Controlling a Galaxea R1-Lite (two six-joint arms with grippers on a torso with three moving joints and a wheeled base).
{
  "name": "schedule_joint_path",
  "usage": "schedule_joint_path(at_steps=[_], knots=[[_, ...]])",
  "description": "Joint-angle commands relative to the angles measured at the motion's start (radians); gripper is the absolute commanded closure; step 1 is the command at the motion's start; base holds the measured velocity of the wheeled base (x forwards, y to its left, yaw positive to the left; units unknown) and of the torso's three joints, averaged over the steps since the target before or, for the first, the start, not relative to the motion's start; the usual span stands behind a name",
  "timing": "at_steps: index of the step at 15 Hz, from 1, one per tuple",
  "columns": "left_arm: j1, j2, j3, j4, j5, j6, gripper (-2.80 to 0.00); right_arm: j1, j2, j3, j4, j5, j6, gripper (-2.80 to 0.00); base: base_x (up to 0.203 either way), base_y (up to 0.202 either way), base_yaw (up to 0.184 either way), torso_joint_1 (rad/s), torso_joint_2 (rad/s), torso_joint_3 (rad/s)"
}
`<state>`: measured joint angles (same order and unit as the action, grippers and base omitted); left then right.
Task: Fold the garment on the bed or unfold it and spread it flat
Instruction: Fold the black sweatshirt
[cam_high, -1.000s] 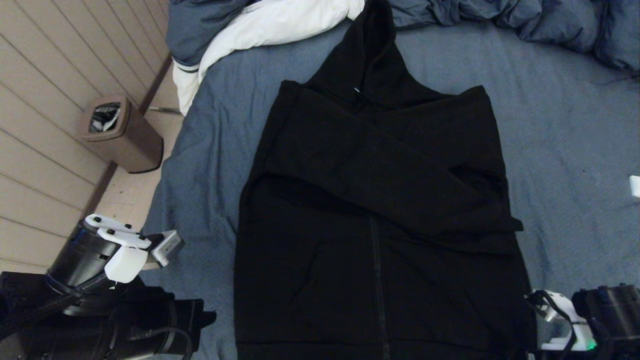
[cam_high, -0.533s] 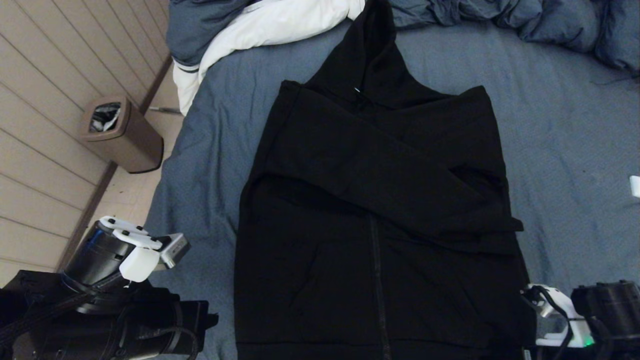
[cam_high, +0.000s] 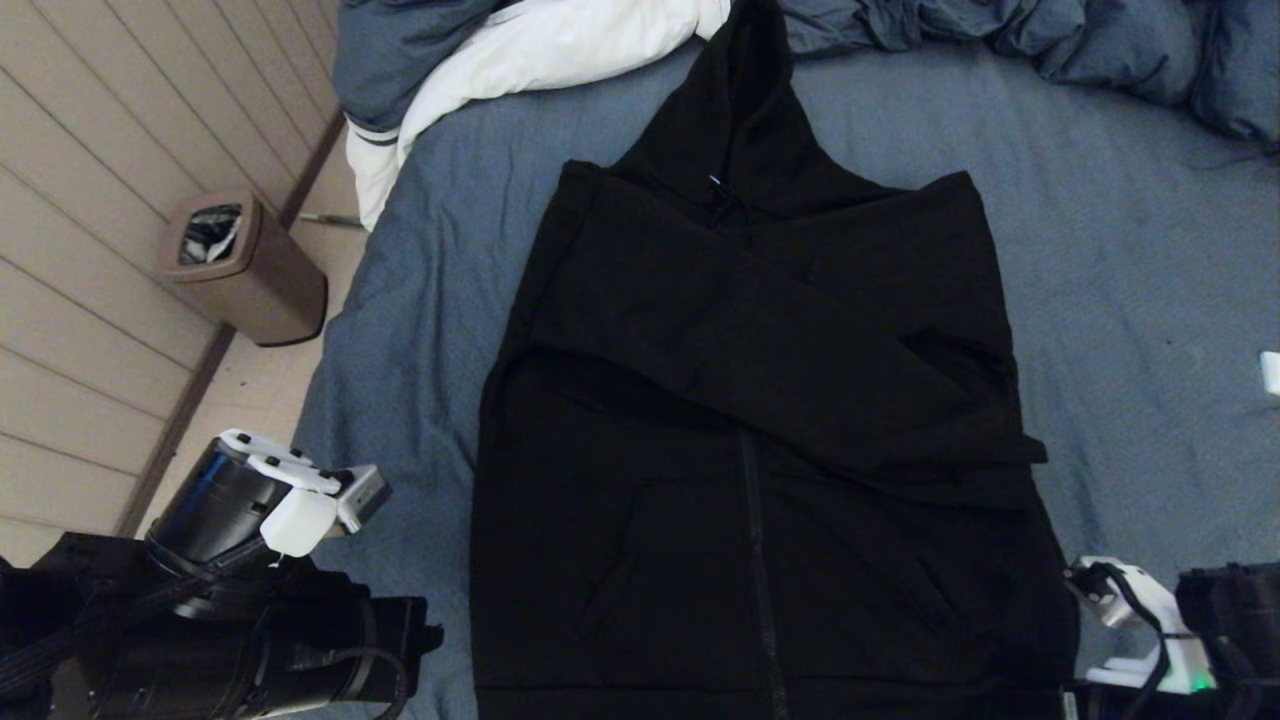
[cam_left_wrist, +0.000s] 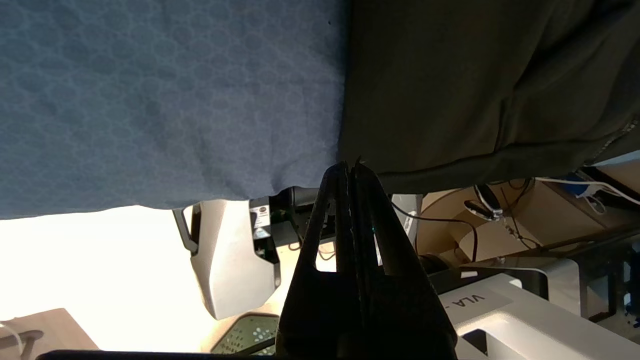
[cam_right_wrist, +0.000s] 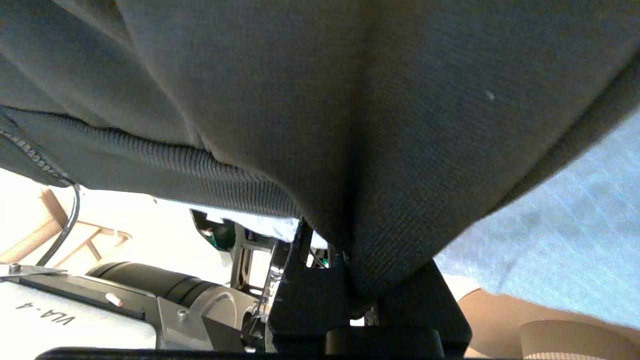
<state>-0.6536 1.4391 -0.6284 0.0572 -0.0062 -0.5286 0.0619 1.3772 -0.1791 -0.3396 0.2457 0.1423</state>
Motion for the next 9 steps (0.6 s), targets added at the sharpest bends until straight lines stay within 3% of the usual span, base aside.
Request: schedule_joint_path(at_steps=[1,9], knots=[[0.0,0.017,-0.004,0.001,-0.001,-0.004,0.0,-0.002,-0.04,-0.018,0.033,0.002,-0.001,0.0,0.0,0.0,0.0,0.0,0.0,0.0],[-0.003,0.046,0.036,0.001,-0.017,-0.016,0.0,0.003,0.017,-0.053,0.027,0.01,-0.001,0.0,0.0,0.0,0.0,0.0,0.0,0.0]])
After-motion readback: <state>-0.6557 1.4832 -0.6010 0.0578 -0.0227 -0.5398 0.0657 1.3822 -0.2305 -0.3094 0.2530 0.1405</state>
